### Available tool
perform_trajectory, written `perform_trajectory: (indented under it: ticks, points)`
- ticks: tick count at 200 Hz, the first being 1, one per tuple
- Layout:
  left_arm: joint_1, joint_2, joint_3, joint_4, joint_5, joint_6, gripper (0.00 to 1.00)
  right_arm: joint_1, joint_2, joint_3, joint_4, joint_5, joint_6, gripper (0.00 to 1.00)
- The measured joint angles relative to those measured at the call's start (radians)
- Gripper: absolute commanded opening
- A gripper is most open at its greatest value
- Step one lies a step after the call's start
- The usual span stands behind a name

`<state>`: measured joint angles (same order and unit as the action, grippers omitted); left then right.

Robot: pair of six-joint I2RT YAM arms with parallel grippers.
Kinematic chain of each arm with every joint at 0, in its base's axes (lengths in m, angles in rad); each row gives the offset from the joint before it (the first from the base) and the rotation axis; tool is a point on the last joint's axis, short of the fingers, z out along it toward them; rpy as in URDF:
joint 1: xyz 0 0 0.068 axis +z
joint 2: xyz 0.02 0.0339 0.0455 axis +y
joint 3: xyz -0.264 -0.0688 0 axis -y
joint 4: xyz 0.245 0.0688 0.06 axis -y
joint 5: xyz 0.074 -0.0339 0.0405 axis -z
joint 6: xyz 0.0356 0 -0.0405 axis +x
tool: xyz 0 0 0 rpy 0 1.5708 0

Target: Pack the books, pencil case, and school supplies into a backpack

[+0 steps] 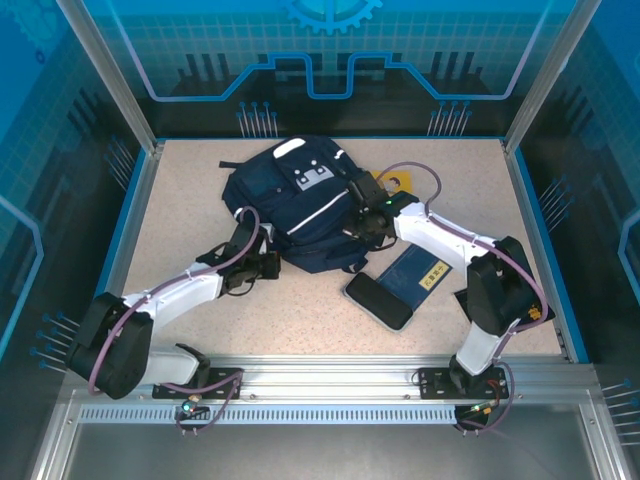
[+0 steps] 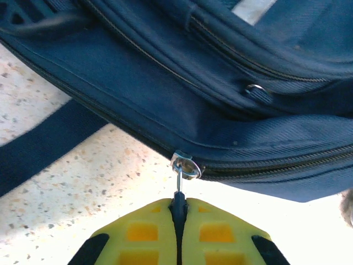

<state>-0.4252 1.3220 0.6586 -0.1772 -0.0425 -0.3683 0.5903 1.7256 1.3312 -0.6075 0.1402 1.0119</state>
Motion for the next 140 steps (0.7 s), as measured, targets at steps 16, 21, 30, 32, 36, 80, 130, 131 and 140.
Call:
perform_trajectory:
  ticks: [16,21,30,32,36,80,130,131,140]
  points:
    - [0.027,0.029,0.025,-0.018,-0.005,-0.005,0.0,0.0,0.0,0.0,-0.002,0.006,-0.006,0.0]
    - [0.038,0.042,0.034,-0.022,-0.007,-0.008,0.0,0.0,0.0,0.0,-0.002,0.006,-0.008,0.0]
    - [0.056,0.065,0.047,-0.03,-0.007,-0.013,0.0,0.0,0.0,0.0,0.0,0.005,-0.013,0.0]
    - [0.06,0.071,0.049,-0.032,-0.007,-0.016,0.0,0.0,0.0,0.0,0.0,0.005,-0.014,0.0]
    - [0.068,0.081,0.054,-0.035,-0.007,-0.019,0.0,0.0,0.0,0.0,0.002,0.002,-0.016,0.0]
    - [0.172,0.175,0.12,-0.07,-0.007,-0.027,0.0,0.0,0.002,-0.008,0.079,-0.122,-0.055,0.0]
    - [0.303,0.177,0.18,-0.126,-0.053,-0.053,0.14,0.08,0.061,0.007,0.18,-0.291,-0.078,0.47]
    - [0.307,0.177,0.182,-0.126,-0.053,-0.053,0.15,0.082,0.061,0.007,0.18,-0.292,-0.08,0.48]
    - [0.33,0.177,0.188,-0.137,-0.06,-0.059,0.29,0.104,0.064,0.013,0.18,-0.305,-0.096,0.57]
